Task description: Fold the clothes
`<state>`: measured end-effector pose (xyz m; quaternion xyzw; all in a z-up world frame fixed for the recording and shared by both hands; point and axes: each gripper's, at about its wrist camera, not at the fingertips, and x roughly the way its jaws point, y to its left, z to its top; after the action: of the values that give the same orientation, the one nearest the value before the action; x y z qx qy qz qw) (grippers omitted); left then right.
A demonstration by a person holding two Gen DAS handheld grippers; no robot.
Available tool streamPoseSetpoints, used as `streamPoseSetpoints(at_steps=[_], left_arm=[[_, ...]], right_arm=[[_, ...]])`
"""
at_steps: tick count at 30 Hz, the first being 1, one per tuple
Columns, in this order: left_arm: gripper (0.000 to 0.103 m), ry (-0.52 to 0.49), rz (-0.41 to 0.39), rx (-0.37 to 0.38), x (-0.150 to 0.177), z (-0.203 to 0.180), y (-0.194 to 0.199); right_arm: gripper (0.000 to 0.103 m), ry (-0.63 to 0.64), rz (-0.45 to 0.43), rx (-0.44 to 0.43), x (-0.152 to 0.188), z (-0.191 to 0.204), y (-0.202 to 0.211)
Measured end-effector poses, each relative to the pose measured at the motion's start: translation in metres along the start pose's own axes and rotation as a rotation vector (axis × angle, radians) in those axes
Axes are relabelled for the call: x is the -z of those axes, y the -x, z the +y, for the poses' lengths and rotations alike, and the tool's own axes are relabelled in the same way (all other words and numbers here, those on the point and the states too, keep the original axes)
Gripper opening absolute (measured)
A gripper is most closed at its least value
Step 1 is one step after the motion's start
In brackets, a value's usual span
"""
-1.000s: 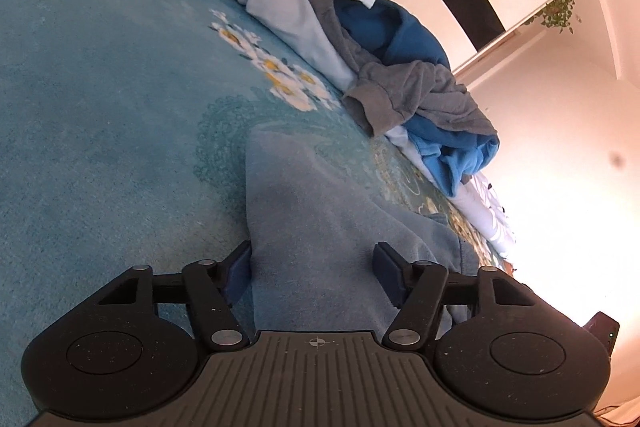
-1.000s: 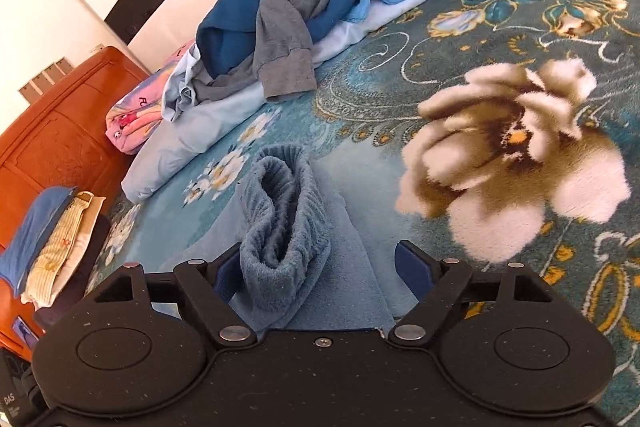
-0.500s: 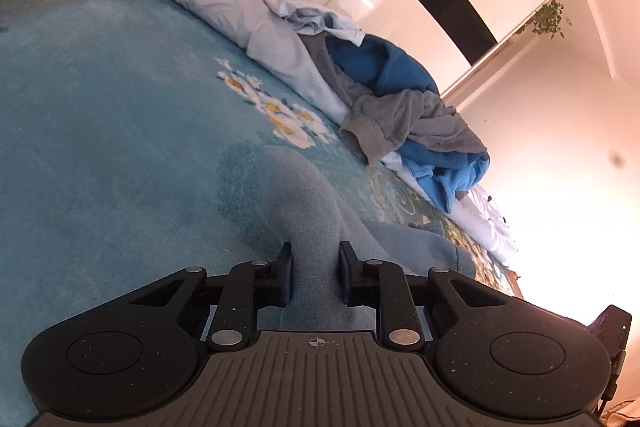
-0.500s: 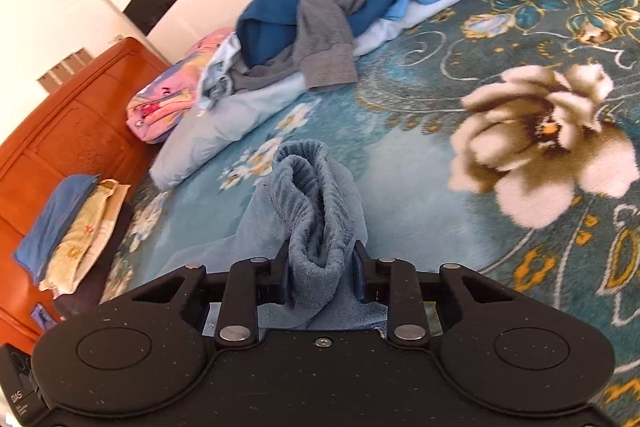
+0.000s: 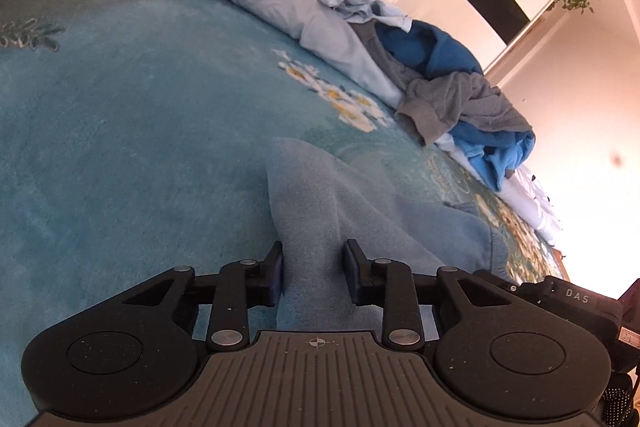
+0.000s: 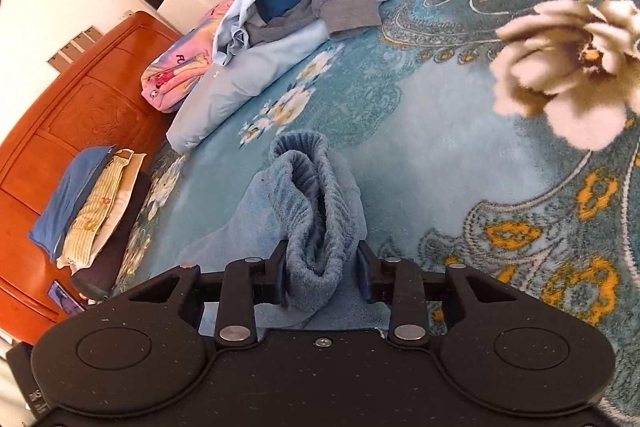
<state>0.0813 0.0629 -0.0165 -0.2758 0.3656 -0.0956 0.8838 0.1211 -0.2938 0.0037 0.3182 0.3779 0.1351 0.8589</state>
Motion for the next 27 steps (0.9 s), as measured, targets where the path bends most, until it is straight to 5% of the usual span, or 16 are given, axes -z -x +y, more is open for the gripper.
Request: streamPoseSetpoints(at_steps=[3, 7, 9, 12, 20, 27], left_arm=[[0.044, 0.012, 0.012, -0.003, 0.001, 0.004, -0.003], [0.044, 0.031, 0.014, 0.015, 0.003, 0.007, -0.003], [0.030, 0.043, 0.011, 0.039, 0.004, 0.008, -0.002], [0.026, 0.037, -0.008, 0.048, 0.005, 0.005, 0.004], [0.022, -0.020, -0.008, 0.094, 0.003, -0.020, 0.019], [0.022, -0.182, 0.059, 0.163, 0.012, -0.089, 0.000]], right_arm=[[0.041, 0.041, -0.004, 0.009, 0.002, 0.002, -0.001], [0.045, 0.015, -0.003, 0.013, 0.005, -0.002, -0.005], [0.035, 0.004, -0.012, 0.002, 0.007, -0.002, -0.004], [0.031, 0.017, -0.020, -0.009, 0.007, 0.002, 0.001], [0.030, 0.034, -0.052, -0.043, -0.003, 0.003, 0.028], [0.030, 0.039, -0.118, -0.011, -0.018, -0.028, 0.078]])
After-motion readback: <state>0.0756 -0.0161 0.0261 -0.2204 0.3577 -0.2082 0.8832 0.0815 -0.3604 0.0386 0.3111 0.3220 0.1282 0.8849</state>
